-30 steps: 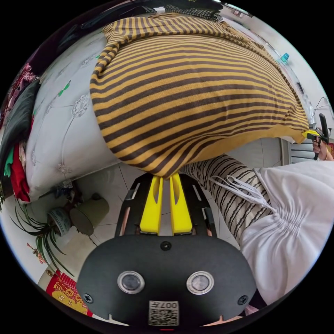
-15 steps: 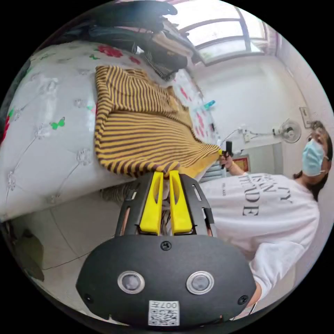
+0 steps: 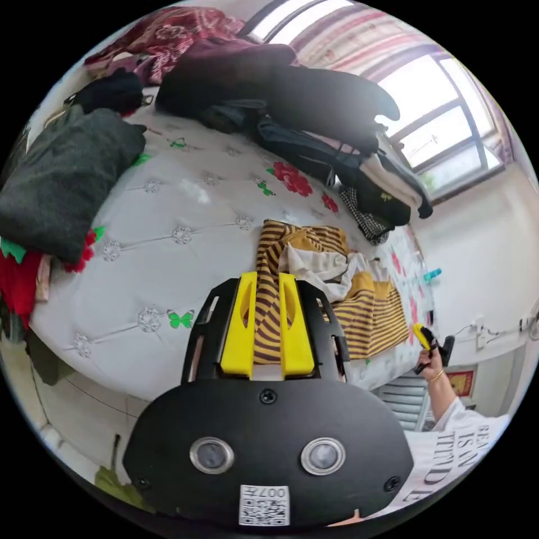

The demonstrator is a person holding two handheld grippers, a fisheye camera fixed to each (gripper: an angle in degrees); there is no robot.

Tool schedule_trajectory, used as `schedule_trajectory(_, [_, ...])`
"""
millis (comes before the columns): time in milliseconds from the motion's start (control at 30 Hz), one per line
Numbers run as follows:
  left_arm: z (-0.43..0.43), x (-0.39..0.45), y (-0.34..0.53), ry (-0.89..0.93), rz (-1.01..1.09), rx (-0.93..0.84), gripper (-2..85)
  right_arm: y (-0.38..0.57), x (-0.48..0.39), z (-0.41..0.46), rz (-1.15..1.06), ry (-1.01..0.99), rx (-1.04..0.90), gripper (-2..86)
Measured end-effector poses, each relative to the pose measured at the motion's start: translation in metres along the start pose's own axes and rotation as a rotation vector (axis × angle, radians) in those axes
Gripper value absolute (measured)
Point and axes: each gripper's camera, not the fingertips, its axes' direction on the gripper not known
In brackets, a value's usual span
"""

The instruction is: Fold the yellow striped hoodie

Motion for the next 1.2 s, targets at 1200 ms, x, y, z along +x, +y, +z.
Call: schedule_trajectory(1200, [0.014, -0.021, -0.061, -0.280, -0.067, -0.164, 5.4, 0.072, 0.057, -0.070, 0.322, 0.233, 0.159, 10.4])
